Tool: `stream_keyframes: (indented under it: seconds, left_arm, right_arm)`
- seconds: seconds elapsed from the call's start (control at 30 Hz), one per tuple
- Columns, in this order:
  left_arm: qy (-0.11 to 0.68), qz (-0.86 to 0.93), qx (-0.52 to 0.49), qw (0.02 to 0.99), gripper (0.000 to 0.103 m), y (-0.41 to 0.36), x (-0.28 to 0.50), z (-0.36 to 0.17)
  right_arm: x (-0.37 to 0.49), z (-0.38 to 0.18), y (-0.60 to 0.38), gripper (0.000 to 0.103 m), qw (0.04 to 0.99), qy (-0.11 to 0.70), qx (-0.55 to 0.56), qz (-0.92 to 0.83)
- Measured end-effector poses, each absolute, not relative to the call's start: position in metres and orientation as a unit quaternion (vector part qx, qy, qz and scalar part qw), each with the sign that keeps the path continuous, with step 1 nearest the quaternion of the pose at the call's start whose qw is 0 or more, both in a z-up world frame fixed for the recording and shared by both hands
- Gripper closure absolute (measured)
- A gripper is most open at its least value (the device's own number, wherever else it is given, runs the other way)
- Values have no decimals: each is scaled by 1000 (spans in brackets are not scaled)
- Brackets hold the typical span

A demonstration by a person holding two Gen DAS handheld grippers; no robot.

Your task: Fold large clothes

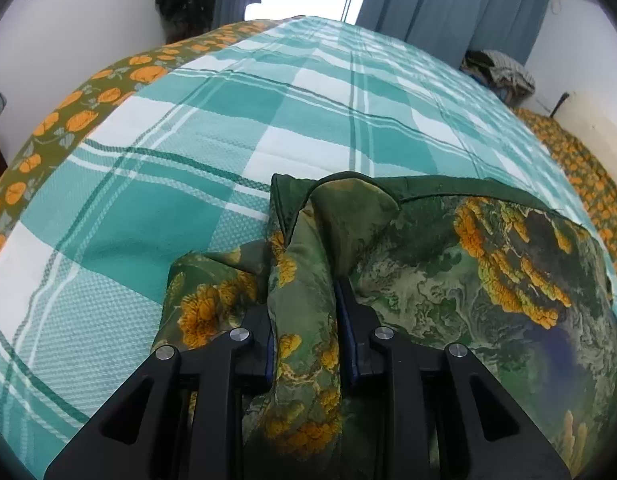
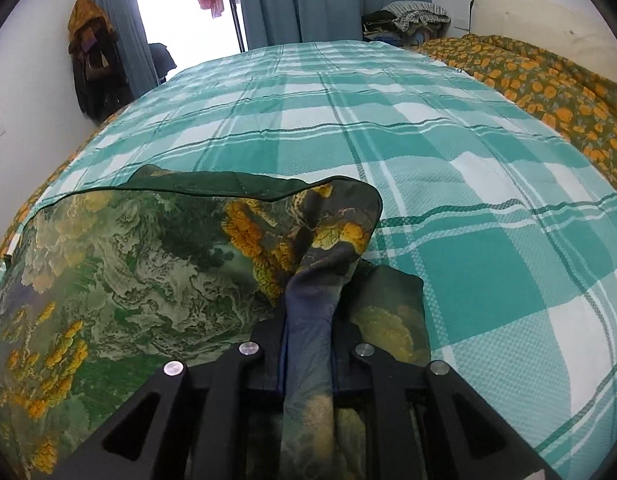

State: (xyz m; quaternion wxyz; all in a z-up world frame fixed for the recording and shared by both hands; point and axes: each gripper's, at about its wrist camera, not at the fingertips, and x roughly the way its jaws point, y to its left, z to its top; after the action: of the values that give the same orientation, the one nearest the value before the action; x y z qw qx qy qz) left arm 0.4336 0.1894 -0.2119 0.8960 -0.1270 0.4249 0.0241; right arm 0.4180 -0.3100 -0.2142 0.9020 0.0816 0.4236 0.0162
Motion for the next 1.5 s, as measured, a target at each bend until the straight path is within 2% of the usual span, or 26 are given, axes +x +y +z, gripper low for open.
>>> stream_keyframes:
  seconds: [0.33, 1.33, 1.43, 1.47, 1.5]
  left_arm:
    - [419, 19, -140, 897, 76, 192, 435, -217]
    - [419, 13, -146, 896, 75, 195, 435, -218]
    - [426, 12, -144, 893, 65, 196, 435, -212]
    - [432, 13, -144, 890, 54, 196, 437, -209]
    - [439, 19, -141, 887, 37, 196, 438, -204]
  right_arm:
    - [420, -220, -322, 87, 901, 406, 148, 45]
    - [419, -225, -327, 87, 901, 396, 168, 54]
    - [419, -223, -328, 87, 902, 394, 169, 53]
    - [419, -221, -328, 87, 902, 394, 169, 53]
    - [419, -219, -328, 87, 902, 394, 170, 54]
